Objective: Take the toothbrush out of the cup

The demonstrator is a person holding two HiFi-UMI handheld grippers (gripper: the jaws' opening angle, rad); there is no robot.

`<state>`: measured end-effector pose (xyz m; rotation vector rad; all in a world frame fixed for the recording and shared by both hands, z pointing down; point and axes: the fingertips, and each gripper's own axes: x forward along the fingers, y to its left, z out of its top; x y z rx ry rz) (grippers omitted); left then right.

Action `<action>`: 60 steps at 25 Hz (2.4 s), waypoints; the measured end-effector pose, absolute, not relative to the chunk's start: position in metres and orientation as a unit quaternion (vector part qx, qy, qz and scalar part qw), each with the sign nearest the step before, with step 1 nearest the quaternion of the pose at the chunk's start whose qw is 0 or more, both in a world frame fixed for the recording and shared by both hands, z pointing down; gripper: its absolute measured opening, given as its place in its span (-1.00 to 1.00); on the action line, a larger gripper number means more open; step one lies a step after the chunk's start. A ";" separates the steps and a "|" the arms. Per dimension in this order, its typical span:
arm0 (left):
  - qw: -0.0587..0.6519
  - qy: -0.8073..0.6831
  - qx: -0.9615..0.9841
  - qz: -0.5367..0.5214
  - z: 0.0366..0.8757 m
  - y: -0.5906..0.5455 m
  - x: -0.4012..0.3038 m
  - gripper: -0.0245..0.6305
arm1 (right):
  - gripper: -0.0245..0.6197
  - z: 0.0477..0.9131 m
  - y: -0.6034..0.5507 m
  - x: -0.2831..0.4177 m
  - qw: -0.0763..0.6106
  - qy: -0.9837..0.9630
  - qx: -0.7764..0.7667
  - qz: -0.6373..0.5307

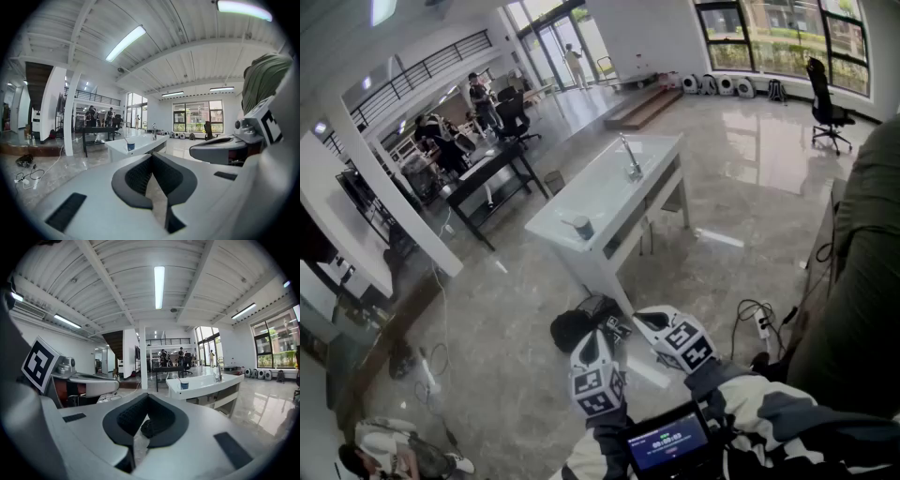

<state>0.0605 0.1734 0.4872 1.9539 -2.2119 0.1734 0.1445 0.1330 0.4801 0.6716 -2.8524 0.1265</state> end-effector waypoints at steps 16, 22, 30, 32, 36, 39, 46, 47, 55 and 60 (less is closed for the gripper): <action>0.112 -0.723 0.680 0.049 0.500 0.070 -0.033 -0.91 | -0.95 0.500 0.040 0.063 0.128 -0.957 0.252 0.061; 0.110 -0.715 0.688 0.053 0.503 0.043 -0.081 -0.91 | -0.95 0.502 0.012 0.020 0.137 -0.952 0.265 0.065; 0.136 -0.704 0.696 0.043 0.526 0.023 -0.105 -0.91 | -0.95 0.506 -0.010 0.006 0.146 -0.946 0.286 0.052; 0.134 -0.701 0.698 0.048 0.529 0.018 -0.108 -0.91 | -0.95 0.508 -0.015 0.005 0.154 -0.944 0.286 0.057; 0.133 -0.694 0.705 0.055 0.531 0.003 -0.105 -0.91 | -0.95 0.514 -0.028 0.004 0.161 -0.942 0.288 0.065; 0.135 -0.692 0.706 0.062 0.534 -0.011 -0.111 -0.91 | -0.95 0.517 -0.046 -0.003 0.157 -0.941 0.293 0.070; 0.136 -0.702 0.695 0.072 0.527 -0.083 -0.127 -0.91 | -0.95 0.511 -0.121 -0.022 0.146 -0.949 0.270 0.075; 0.136 -0.705 0.692 0.073 0.525 -0.095 -0.129 -0.91 | -0.95 0.508 -0.133 -0.025 0.144 -0.951 0.264 0.072; 0.131 -0.734 0.662 0.078 0.523 -0.159 -0.144 -0.91 | -0.95 0.514 -0.201 -0.042 0.152 -0.961 0.221 0.068; 0.144 -0.747 0.645 0.070 0.529 -0.183 -0.154 -0.91 | -0.95 0.516 -0.233 -0.051 0.148 -0.966 0.201 0.065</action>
